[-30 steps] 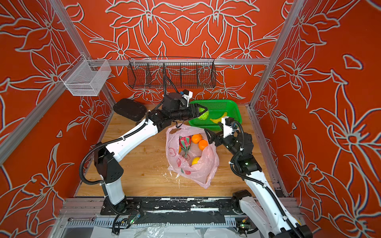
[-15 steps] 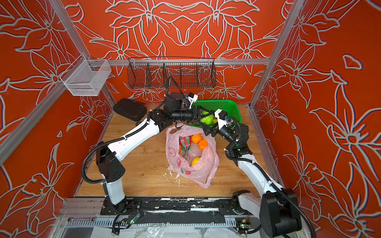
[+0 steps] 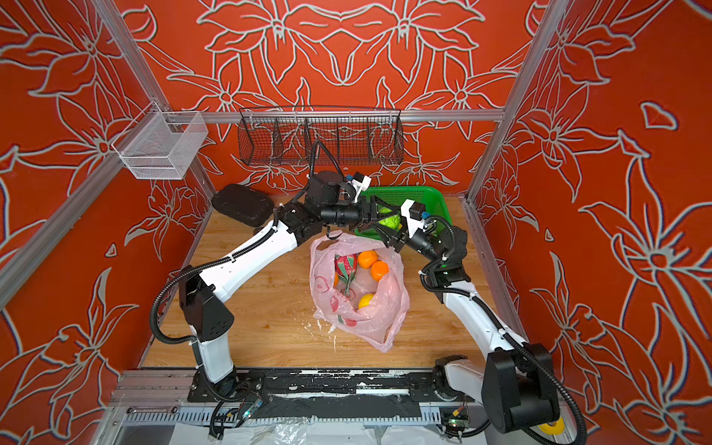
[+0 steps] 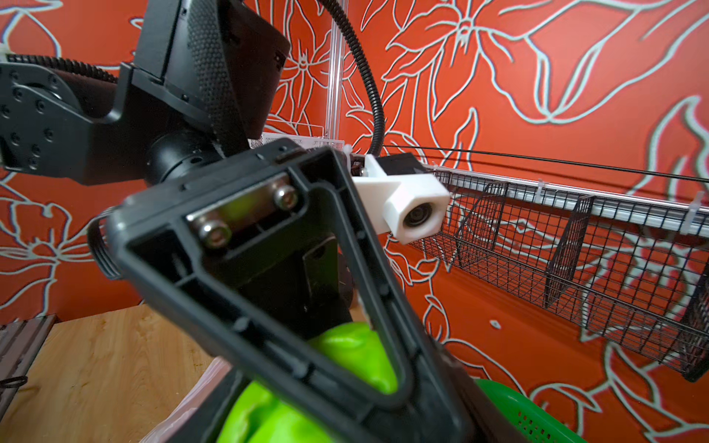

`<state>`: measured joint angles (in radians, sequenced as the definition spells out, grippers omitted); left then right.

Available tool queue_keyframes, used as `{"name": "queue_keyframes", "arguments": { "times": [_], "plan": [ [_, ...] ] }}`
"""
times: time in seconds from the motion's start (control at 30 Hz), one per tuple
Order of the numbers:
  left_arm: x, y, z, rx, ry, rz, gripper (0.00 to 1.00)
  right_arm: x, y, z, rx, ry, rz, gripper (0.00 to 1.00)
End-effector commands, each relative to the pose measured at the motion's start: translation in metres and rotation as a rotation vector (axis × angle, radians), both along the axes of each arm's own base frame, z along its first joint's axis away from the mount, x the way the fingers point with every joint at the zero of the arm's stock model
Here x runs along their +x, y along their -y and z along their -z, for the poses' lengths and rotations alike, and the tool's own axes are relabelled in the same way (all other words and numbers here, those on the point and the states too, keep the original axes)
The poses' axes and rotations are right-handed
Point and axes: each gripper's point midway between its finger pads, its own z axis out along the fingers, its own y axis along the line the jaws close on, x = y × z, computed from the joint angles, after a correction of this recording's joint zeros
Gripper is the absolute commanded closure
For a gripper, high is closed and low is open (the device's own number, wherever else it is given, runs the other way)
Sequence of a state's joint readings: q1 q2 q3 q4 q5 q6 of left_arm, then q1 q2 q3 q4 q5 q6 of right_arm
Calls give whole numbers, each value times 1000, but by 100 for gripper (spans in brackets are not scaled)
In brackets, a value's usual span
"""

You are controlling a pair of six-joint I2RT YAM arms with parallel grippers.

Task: Untie the knot of the plastic bag and take out the fruit
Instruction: 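Lift the green apple out and carry it to the green basket with the right gripper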

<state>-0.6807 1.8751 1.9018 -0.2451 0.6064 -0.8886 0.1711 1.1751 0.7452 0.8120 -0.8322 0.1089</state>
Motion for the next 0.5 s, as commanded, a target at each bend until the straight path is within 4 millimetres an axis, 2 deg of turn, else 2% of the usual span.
{"name": "queue_keyframes", "arguments": {
  "times": [0.0,0.13,0.23,0.33,0.47],
  "plan": [
    [1,-5,-18,-2,90,-25,10,-6,1,-21,0,52,-5,51],
    [10,-31,-21,103,194,-158,7,4,8,-22,0,21,59,52],
    [17,-58,-20,196,270,-272,6,22,18,-26,17,-27,127,52],
    [17,-81,-20,271,345,-345,5,50,30,-20,7,-143,206,55],
    [6,-96,-23,324,447,-334,3,99,53,-4,20,-335,325,55]
  ]
}}
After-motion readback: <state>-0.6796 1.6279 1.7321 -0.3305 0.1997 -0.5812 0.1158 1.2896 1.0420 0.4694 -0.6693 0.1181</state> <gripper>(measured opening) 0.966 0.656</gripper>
